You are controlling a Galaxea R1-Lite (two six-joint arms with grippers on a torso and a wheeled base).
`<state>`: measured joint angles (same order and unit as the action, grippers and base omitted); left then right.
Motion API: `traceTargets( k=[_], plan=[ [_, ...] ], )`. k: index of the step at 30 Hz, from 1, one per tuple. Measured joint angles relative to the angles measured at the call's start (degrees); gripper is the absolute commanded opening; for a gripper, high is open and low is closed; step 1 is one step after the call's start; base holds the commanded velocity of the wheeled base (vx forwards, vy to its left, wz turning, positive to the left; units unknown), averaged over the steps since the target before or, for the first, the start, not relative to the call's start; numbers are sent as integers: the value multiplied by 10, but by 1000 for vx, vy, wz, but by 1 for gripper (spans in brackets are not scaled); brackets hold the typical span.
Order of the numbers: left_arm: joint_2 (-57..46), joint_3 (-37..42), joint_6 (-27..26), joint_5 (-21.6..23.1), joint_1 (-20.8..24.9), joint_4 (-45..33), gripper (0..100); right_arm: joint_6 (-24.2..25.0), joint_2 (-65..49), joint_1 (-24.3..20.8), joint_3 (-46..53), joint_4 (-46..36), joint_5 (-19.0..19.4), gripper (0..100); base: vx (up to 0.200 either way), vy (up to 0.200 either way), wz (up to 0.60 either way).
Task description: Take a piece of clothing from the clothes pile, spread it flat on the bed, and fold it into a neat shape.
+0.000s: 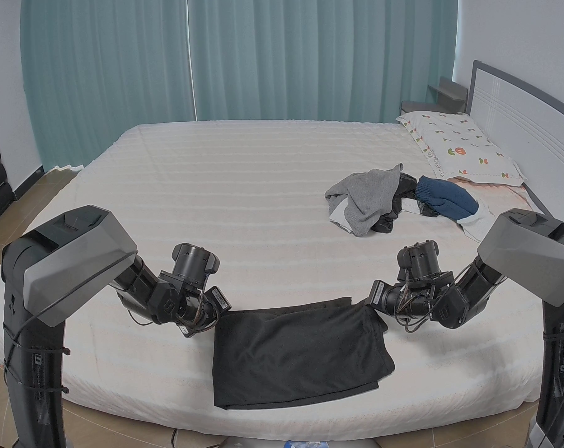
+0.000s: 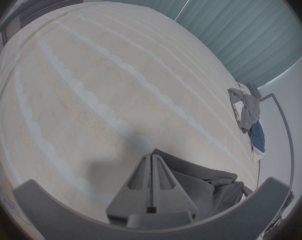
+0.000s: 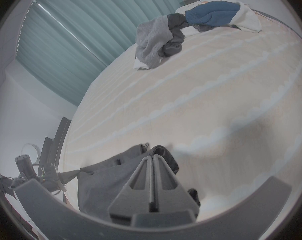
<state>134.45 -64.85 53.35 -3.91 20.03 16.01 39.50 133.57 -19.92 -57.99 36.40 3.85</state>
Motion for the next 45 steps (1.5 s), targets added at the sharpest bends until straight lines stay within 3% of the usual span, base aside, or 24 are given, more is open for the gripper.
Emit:
traceTargets(
  k=[18, 19, 22, 23, 30, 45],
  plan=[
    [0, 1, 0, 0, -8, 0, 0, 8, 15, 14, -18, 12, 2, 0, 0, 0, 0],
    [0, 0, 0, 0, -8, 0, 0, 8, 18, 13, -19, 13, 2, 100, 0, 0, 0],
    [1, -1, 1, 1, -9, 0, 0, 8, 22, 12, -19, 14, 2, 100, 0, 0, 0],
    [2, -1, 1, 1, -9, 0, 100, 8, 23, 12, -19, 14, 3, 100, 0, 0, 0],
    [2, -3, 2, 6, -12, 1, 100, 9, 8, 18, 7, 14, 29, 100, 0, 0, 0],
    [-4, -8, 39, 34, -28, 2, 100, -20, -75, 39, 203, 22, 127, 100, 0, 0, 0]
  ],
)
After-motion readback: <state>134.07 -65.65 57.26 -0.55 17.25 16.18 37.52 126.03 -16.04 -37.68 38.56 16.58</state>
